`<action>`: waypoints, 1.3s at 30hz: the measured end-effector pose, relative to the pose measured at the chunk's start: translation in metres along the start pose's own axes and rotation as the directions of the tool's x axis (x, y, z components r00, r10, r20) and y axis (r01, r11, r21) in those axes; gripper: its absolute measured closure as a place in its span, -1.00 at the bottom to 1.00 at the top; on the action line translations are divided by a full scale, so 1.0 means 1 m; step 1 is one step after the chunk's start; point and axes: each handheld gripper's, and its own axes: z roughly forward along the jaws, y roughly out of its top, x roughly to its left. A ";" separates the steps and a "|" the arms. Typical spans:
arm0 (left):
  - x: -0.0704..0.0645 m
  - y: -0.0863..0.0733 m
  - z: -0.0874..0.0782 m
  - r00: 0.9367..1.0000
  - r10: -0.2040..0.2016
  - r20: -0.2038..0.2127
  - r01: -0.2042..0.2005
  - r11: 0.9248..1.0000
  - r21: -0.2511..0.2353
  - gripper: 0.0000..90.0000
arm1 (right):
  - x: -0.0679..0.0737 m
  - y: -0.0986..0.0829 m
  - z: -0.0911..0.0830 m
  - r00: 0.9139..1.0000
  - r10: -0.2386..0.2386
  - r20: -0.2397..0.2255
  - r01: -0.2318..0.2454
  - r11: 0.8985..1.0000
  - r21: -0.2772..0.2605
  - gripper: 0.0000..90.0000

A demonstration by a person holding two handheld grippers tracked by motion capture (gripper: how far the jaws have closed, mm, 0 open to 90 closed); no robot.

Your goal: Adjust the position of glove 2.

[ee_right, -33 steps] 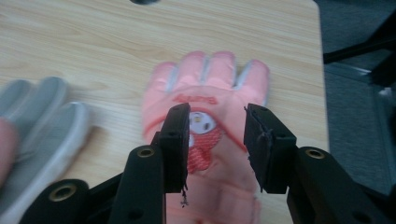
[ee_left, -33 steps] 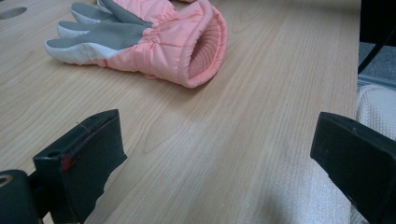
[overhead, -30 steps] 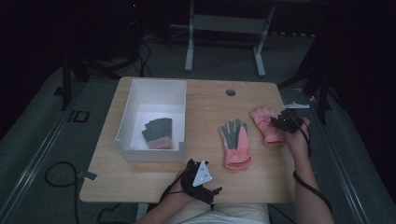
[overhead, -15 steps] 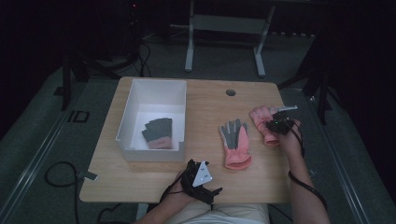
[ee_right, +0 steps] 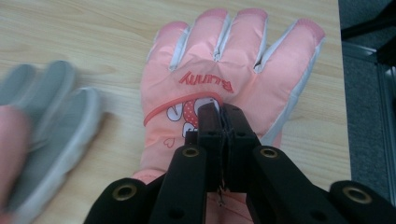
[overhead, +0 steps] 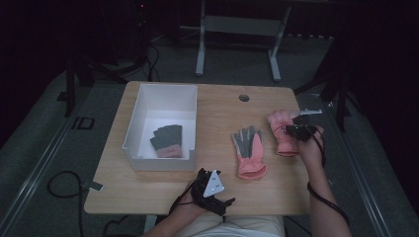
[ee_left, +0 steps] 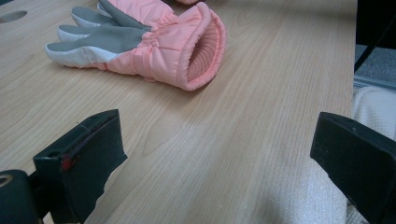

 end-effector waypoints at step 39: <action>0.001 0.001 -0.003 1.000 0.002 -0.020 -0.002 1.000 -0.009 -0.94 | 0.026 -0.074 -0.025 0.995 0.099 0.013 -0.099 0.995 0.023 0.88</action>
